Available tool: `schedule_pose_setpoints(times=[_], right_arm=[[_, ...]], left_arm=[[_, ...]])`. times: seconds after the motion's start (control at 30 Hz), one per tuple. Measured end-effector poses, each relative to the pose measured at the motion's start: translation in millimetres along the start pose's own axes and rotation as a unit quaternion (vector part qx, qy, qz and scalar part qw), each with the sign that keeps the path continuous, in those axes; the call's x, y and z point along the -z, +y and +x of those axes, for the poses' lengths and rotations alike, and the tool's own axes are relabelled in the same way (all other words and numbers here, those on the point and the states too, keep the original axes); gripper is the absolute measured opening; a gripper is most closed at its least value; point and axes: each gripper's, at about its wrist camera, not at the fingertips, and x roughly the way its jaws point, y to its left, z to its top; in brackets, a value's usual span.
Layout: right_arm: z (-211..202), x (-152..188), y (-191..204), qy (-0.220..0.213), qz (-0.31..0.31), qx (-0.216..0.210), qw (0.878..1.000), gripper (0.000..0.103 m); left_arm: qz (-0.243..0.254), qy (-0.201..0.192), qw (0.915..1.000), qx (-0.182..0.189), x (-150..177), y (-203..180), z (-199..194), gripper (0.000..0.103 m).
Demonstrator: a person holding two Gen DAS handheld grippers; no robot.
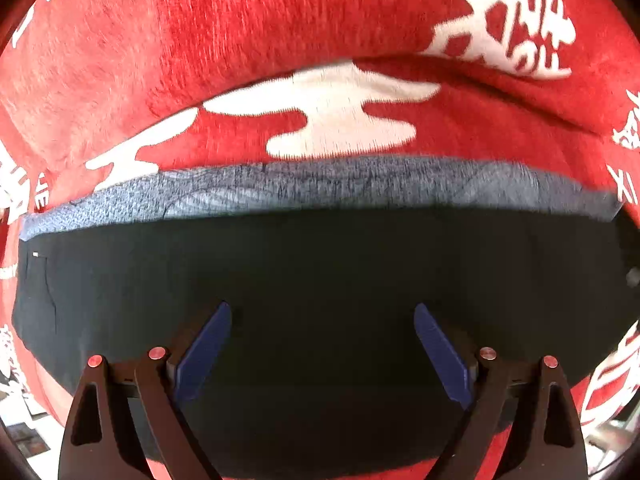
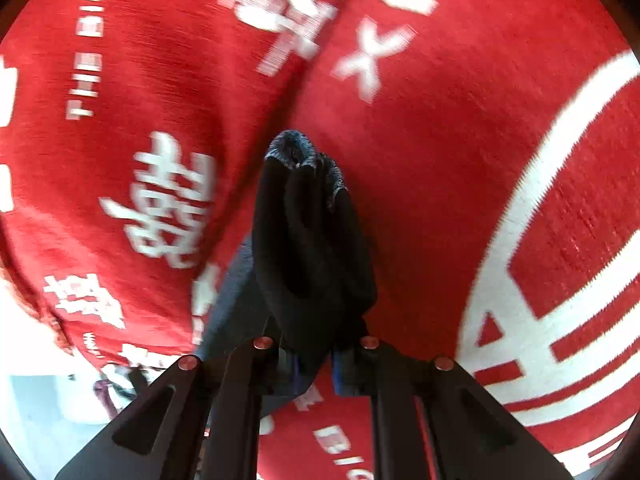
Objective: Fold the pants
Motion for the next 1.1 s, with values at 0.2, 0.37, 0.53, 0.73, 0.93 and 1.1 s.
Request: schedule_pose_setpoints(times=[0.2,0.37,0.53,0.73,0.93,1.1], right_arm=[[11,6,-6,0.011,-0.006,0.049,0.999,0.027],[-18,31,9,-0.007,-0.045,0.113,0.993,0.028],[-16,73,49,0.037,-0.113,0.074,0.99,0.05],[85,175,129,0.183,-0.168,-0.027,0.968,0.051],[208,275,182,0.26,-0.113,-0.109,0.953,0.051],[249,299,191,0.258,-0.069,-0.119,0.956,0.051]], left_arm=[[-0.049,-0.031,0.998,-0.025,-41,49,13,0.1],[-0.098,-0.038,0.9937,-0.039,-42,100,-7,0.102],[-0.077,-0.032,0.9947,-0.06,-15,156,-28,0.102],[-0.084,-0.019,0.9934,-0.076,31,235,-33,0.102],[-0.084,-0.022,0.9909,-0.103,48,336,-4,0.102],[-0.125,-0.017,0.9919,-0.014,65,388,24,0.103]])
